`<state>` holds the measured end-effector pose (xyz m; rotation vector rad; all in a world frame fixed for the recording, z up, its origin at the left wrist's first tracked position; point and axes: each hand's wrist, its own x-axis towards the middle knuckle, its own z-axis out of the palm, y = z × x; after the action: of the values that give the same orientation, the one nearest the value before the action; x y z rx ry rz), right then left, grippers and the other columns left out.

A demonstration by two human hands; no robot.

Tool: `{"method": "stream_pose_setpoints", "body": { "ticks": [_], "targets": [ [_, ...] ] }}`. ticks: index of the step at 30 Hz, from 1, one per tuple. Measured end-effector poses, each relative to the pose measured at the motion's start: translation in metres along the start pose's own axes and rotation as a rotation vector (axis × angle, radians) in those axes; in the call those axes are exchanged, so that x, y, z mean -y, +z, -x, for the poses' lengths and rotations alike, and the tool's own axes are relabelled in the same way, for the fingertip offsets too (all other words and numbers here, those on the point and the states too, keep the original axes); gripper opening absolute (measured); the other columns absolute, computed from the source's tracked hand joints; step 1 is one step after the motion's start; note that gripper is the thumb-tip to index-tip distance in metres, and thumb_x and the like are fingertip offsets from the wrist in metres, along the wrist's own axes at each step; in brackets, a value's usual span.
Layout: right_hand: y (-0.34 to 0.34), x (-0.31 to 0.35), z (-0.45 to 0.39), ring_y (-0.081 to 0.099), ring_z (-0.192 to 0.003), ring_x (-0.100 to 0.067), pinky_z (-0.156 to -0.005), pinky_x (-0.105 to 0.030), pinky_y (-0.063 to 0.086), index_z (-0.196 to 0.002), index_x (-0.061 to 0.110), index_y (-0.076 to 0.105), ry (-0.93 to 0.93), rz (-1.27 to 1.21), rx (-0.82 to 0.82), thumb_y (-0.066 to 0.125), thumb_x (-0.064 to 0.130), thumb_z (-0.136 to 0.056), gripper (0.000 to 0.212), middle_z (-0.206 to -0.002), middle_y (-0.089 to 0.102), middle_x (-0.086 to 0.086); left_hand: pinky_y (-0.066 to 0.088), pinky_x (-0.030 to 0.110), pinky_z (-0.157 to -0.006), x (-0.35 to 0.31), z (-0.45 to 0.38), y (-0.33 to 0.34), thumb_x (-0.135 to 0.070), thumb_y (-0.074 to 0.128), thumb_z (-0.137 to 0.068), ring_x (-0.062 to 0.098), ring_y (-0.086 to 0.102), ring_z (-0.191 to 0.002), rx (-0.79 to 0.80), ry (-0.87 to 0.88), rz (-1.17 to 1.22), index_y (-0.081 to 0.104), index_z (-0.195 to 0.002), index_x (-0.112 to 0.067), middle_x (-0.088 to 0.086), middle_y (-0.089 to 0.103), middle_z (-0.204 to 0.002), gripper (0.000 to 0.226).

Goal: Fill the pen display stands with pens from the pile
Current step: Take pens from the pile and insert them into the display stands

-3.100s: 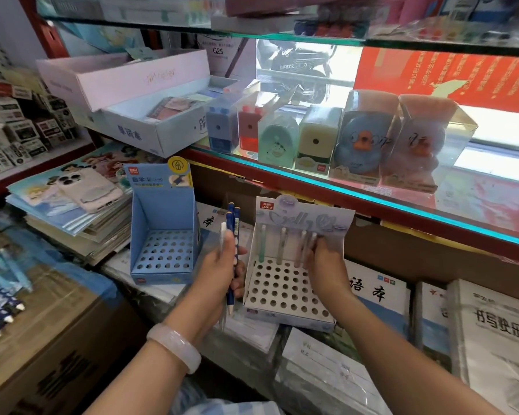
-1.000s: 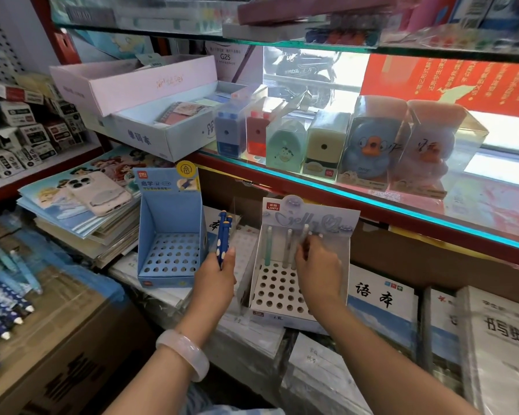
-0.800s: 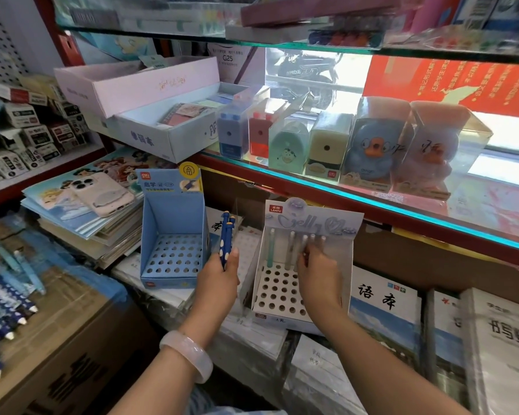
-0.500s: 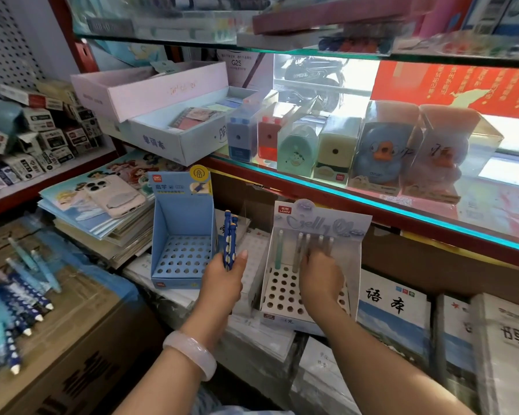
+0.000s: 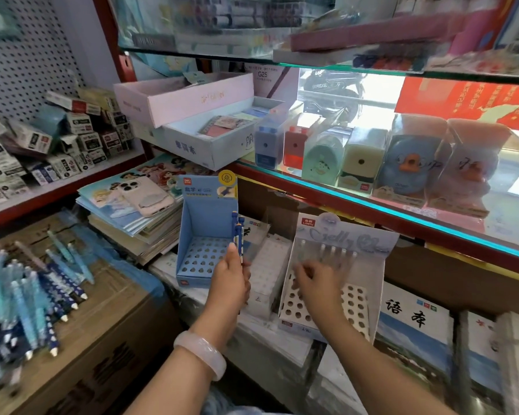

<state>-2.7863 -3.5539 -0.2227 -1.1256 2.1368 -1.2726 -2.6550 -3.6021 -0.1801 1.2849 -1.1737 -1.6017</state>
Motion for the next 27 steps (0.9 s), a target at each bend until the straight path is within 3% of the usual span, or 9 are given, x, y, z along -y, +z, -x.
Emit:
{"method": "stream_pose_setpoints", "body": {
  "ticks": [3,7,10,13,17,21,27],
  "targets": [
    [0.008,0.044,0.005,0.055,-0.053,0.003,-0.053,-0.011,0.046,-0.085,0.017,0.065,-0.082,-0.221,0.247,0.051,0.024,-0.096,0.020,-0.068,0.062,0.002,0.028,0.019,-0.038,-0.001,0.001,-0.004,-0.040,0.032,-0.099,0.010,0.034,-0.045,-0.012,0.023,-0.065,0.049,-0.083,-0.015,-0.001,0.038,-0.057,0.034],
    [0.022,0.074,0.007,0.058,-0.067,-0.002,-0.059,-0.016,0.047,-0.093,0.016,0.069,0.010,-0.385,0.412,0.055,0.025,-0.094,0.017,-0.076,0.065,0.005,0.037,0.023,-0.051,-0.004,0.002,-0.010,-0.036,0.034,-0.099,0.011,0.049,-0.060,-0.056,0.067,-0.113,0.054,-0.094,-0.024,-0.002,0.054,-0.071,0.024],
    [0.035,0.080,0.006,0.057,-0.072,-0.009,-0.065,-0.020,0.048,-0.091,0.014,0.068,0.084,-0.432,0.468,0.057,0.022,-0.093,0.015,-0.078,0.064,0.002,0.043,0.028,-0.056,-0.005,-0.004,-0.024,-0.034,0.034,-0.100,0.012,0.053,-0.067,-0.080,0.099,-0.163,0.056,-0.097,-0.019,0.000,0.055,-0.075,0.028],
    [0.047,0.087,0.000,0.055,-0.070,-0.011,-0.067,-0.024,0.047,-0.088,0.015,0.064,0.131,-0.506,0.437,0.054,0.021,-0.095,0.013,-0.077,0.062,-0.001,0.050,0.041,-0.072,-0.002,-0.013,-0.042,-0.037,0.032,-0.099,0.020,0.058,-0.078,-0.151,0.123,-0.278,0.056,-0.101,-0.013,0.007,0.059,-0.084,0.034],
    [0.057,0.107,-0.025,0.061,-0.069,-0.013,-0.063,-0.023,0.054,-0.100,0.018,0.049,0.104,-0.553,0.234,0.041,0.017,-0.100,0.008,-0.090,0.065,-0.008,0.043,0.030,-0.049,-0.002,-0.027,-0.077,-0.036,0.029,-0.100,0.024,0.057,-0.057,-0.328,0.096,-0.169,0.045,-0.081,-0.017,0.010,0.059,-0.076,0.031],
    [0.081,0.119,-0.055,0.067,-0.076,-0.017,-0.073,-0.036,0.058,-0.103,0.015,0.044,-0.099,-0.297,0.115,0.040,0.016,-0.100,0.005,-0.088,0.062,-0.004,0.043,0.031,-0.047,-0.014,-0.033,-0.104,-0.034,0.029,-0.100,0.025,0.055,-0.053,-0.370,0.126,-0.161,0.043,-0.080,-0.016,0.011,0.060,-0.074,0.031],
    [0.138,0.123,-0.084,0.065,-0.085,-0.026,-0.076,-0.049,0.055,-0.119,0.009,0.036,-0.218,0.024,0.198,0.039,0.017,-0.100,0.021,-0.098,0.063,-0.014,0.041,0.029,-0.047,-0.026,-0.042,-0.122,-0.033,0.029,-0.100,0.023,0.055,-0.052,-0.385,0.192,-0.164,0.046,-0.080,-0.015,0.010,0.059,-0.072,0.032]
  ]
}}
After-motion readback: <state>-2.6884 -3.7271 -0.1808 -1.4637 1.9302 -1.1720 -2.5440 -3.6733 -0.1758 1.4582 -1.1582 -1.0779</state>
